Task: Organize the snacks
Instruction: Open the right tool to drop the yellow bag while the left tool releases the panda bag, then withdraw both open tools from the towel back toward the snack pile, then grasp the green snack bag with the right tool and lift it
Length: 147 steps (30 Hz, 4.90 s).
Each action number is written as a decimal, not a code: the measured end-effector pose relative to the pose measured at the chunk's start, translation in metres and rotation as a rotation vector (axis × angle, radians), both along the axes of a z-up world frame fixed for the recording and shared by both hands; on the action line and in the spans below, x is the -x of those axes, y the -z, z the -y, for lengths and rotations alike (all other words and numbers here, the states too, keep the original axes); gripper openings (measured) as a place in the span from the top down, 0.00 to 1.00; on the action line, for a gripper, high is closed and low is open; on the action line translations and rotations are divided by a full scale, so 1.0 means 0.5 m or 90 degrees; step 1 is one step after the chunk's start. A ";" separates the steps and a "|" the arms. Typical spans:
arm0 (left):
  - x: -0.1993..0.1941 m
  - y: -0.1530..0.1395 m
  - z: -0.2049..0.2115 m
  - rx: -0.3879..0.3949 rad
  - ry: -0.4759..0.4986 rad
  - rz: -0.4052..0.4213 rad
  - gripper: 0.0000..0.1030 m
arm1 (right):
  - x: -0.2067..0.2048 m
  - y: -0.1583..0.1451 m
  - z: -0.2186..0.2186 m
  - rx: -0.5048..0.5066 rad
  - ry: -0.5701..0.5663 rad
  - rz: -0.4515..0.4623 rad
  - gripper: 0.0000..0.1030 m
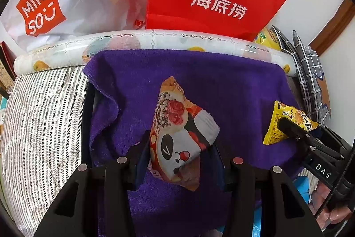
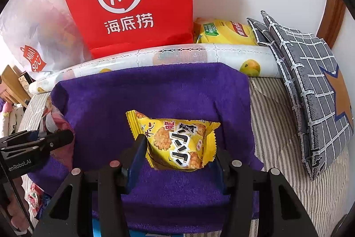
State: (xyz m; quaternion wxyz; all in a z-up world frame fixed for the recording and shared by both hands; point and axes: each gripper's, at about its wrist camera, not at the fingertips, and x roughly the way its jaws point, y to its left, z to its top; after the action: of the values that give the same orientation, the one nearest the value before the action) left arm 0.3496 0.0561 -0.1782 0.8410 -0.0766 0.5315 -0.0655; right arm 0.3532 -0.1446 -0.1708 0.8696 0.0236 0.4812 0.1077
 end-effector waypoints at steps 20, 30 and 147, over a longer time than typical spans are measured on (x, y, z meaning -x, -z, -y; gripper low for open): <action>0.004 -0.010 0.006 -0.006 -0.007 0.012 0.40 | 0.018 -0.018 -0.013 0.018 -0.021 0.025 0.43; 0.040 -0.085 0.023 -0.023 -0.008 0.076 0.39 | 0.082 -0.101 -0.003 0.021 -0.007 0.097 0.42; 0.470 -0.070 -0.041 0.026 -0.029 0.032 0.24 | 0.527 0.006 0.141 -0.117 0.003 0.038 0.49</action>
State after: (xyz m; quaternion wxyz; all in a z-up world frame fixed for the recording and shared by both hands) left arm 0.1146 0.0767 -0.1433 0.8536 -0.1040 0.5069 -0.0591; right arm 0.0899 -0.2149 -0.1741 0.8780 0.1014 0.4432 0.1498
